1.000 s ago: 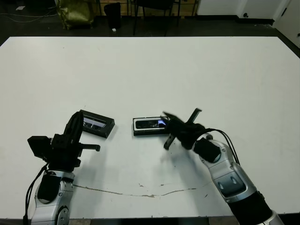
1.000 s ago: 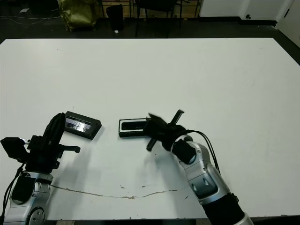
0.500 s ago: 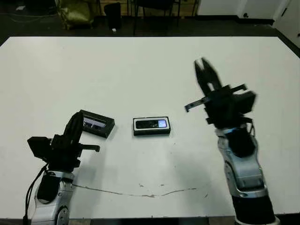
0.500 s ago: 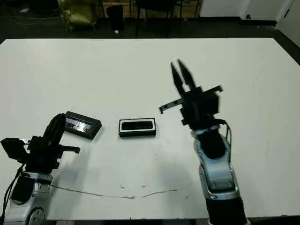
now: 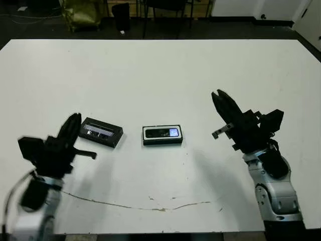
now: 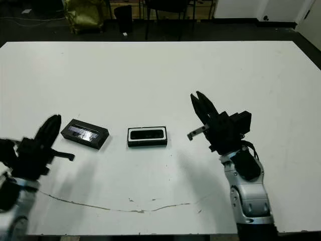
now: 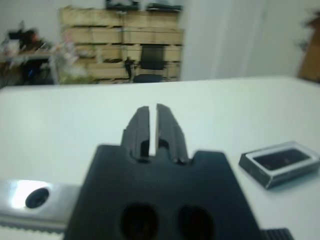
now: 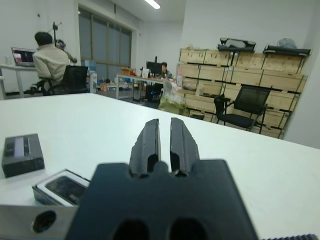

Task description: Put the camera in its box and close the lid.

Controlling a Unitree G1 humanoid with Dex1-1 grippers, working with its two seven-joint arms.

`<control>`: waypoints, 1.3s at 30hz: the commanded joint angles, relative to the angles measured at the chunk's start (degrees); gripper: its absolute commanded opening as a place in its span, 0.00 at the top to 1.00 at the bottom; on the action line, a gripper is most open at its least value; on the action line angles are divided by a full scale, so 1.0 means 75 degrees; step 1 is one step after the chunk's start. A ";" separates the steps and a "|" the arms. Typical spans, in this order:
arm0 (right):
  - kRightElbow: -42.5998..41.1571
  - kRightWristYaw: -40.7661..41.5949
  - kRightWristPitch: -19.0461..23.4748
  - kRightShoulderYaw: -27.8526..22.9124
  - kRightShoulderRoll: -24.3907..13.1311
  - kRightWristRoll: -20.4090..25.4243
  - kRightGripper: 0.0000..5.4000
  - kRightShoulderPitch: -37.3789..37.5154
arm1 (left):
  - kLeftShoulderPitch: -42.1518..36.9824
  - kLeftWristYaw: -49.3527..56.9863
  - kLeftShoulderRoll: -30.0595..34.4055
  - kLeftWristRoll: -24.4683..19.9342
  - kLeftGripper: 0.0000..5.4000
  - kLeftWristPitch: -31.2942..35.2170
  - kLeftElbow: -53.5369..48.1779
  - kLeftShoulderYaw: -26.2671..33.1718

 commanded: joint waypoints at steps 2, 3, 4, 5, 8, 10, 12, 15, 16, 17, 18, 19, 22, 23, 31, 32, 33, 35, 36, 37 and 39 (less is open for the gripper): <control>-0.0036 -0.0056 0.0373 -0.0156 -0.0117 0.0166 0.99 0.0396 | -0.0576 -0.0994 0.1698 0.0301 1.00 0.0895 -0.0133 0.0085; -0.0079 -0.0068 0.0490 -0.0187 -0.0113 0.0251 0.99 0.0446 | -0.0771 -0.1231 0.2034 0.0435 1.00 0.0862 -0.0027 0.0061; -0.0137 -0.0095 0.0571 -0.0207 -0.0116 0.0285 0.99 0.0486 | -0.1030 -0.1514 0.2341 0.0546 1.00 0.0729 0.0180 0.0011; -0.0218 -0.0153 0.0648 -0.0209 -0.0123 0.0265 0.99 0.0517 | -0.1332 -0.1805 0.2632 0.0642 1.00 0.0634 0.0426 -0.0074; -0.0316 -0.0217 0.0736 -0.0200 -0.0104 0.0245 0.99 0.0523 | -0.2087 -0.2393 0.3225 0.0994 1.00 0.0603 0.0877 -0.0458; -0.0322 -0.0223 0.0765 -0.0199 -0.0065 0.0307 0.99 0.0504 | -0.2583 -0.2669 0.3489 0.1257 1.00 0.0855 0.0941 -0.0832; -0.0239 -0.0176 0.0632 -0.0204 0.0023 0.0405 0.99 0.0452 | -0.3081 -0.2935 0.3550 0.1483 1.00 0.0694 0.1293 -0.1209; -0.0244 -0.0304 0.0611 -0.0205 0.0146 0.0436 0.99 0.0456 | -0.3695 -0.3362 0.3551 0.1771 1.00 0.0455 0.1930 -0.1737; -0.0263 -0.0344 0.0633 -0.0211 0.0182 0.0441 0.99 0.0473 | -0.3911 -0.3550 0.3555 0.1868 1.00 0.0400 0.2133 -0.1927; -0.0279 -0.0380 0.0633 -0.0215 0.0213 0.0425 0.99 0.0496 | -0.4131 -0.3751 0.3576 0.1992 1.00 0.0429 0.2282 -0.2140; -0.0297 -0.0413 0.0639 -0.0215 0.0228 0.0404 0.99 0.0516 | -0.4294 -0.3919 0.3592 0.2085 1.00 0.0458 0.2384 -0.2292; -0.0332 -0.0468 0.0671 -0.0214 0.0235 0.0376 1.00 0.0544 | -0.4490 -0.4170 0.3638 0.2193 0.98 0.0442 0.2511 -0.2481; -0.0440 -0.0682 0.0803 -0.0193 0.0221 0.0234 1.00 0.0624 | -0.5134 -0.5133 0.3688 0.2373 0.89 0.0086 0.3088 -0.3022; -0.0483 -0.0757 0.0856 -0.0173 0.0207 0.0174 1.00 0.0646 | -0.5363 -0.5496 0.3684 0.2403 0.85 0.0060 0.3276 -0.3201; -0.0529 -0.0890 0.0933 -0.0002 0.0257 0.0047 1.00 0.0726 | -0.7262 -0.7951 0.3308 0.3255 0.50 -0.0656 0.4812 -0.4834; -0.0527 -0.0904 0.0935 0.0002 0.0264 0.0041 1.00 0.0741 | -0.7428 -0.8112 0.3245 0.3374 0.46 -0.0840 0.4995 -0.4976; -0.0522 -0.0914 0.0937 0.0003 0.0266 0.0037 1.00 0.0752 | -0.7544 -0.8224 0.3195 0.3463 0.42 -0.0971 0.5135 -0.5065; -0.0525 -0.0939 0.0970 0.0005 0.0256 0.0017 1.00 0.0790 | -0.7802 -0.8496 0.3096 0.3755 0.34 -0.0961 0.5320 -0.5313; -0.0554 -0.0968 0.1012 0.0015 0.0241 -0.0014 1.00 0.0815 | -0.7935 -0.8690 0.3027 0.3835 0.29 -0.0960 0.5444 -0.5426; -0.0580 -0.0997 0.1055 0.0023 0.0235 -0.0036 1.00 0.0842 | -0.8093 -0.8923 0.2937 0.3910 0.24 -0.0967 0.5614 -0.5552; -0.0600 -0.1037 0.1129 0.0031 0.0237 -0.0044 1.00 0.0867 | -0.8384 -0.9311 0.2783 0.4003 0.16 -0.1193 0.5971 -0.5762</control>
